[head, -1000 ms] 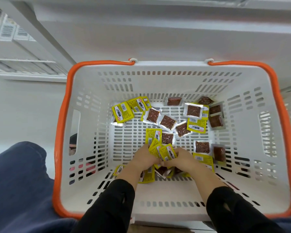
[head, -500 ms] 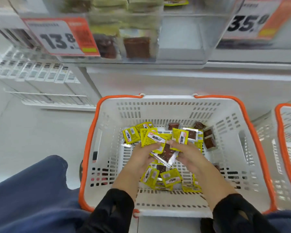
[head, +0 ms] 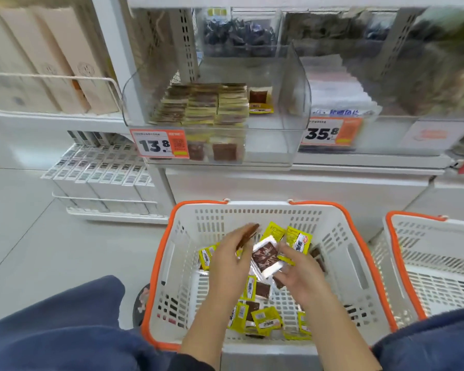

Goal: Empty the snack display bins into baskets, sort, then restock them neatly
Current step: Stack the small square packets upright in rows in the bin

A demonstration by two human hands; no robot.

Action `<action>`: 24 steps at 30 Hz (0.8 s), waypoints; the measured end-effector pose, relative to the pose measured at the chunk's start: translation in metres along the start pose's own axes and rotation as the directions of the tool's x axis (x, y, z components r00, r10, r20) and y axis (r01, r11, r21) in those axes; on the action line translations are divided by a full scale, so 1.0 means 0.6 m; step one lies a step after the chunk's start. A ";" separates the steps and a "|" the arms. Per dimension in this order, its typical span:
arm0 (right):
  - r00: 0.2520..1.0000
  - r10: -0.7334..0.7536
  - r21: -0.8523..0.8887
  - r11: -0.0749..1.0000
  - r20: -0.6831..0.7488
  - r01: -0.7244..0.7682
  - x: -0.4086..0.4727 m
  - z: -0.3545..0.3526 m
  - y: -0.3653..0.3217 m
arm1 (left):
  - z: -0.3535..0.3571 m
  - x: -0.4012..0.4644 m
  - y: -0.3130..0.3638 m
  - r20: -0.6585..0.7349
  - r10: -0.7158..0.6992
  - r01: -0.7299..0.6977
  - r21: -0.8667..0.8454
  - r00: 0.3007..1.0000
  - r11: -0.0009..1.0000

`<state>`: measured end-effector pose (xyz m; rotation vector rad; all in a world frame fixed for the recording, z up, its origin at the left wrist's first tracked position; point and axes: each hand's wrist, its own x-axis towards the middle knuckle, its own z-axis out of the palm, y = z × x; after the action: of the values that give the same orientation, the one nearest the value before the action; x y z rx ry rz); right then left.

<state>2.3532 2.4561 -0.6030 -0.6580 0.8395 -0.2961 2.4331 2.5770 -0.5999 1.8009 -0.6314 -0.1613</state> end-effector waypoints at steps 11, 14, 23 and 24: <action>0.975 -0.104 -0.074 0.990 0.198 0.121 -0.078 0.018 -0.020 | 0.003 -0.037 0.042 0.431 -0.114 -0.006 0.268 0.895 0.963; 0.984 -0.101 -0.038 0.993 0.145 0.108 -0.075 0.015 -0.020 | -0.004 -0.039 0.063 0.395 -0.145 0.179 -0.049 0.907 0.983; 0.980 -0.193 0.022 0.981 0.040 0.192 -0.079 0.015 -0.011 | -0.040 -0.020 0.078 0.316 -0.290 0.396 -0.357 0.903 0.846; 0.978 -0.203 0.014 0.979 0.041 0.203 -0.081 0.015 -0.011 | -0.041 -0.019 0.075 0.315 -0.296 0.401 -0.354 0.902 0.845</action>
<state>2.3292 2.4786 -0.5657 -0.7404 0.7309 -0.4685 2.4187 2.5949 -0.5529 1.4742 -0.3922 -0.7309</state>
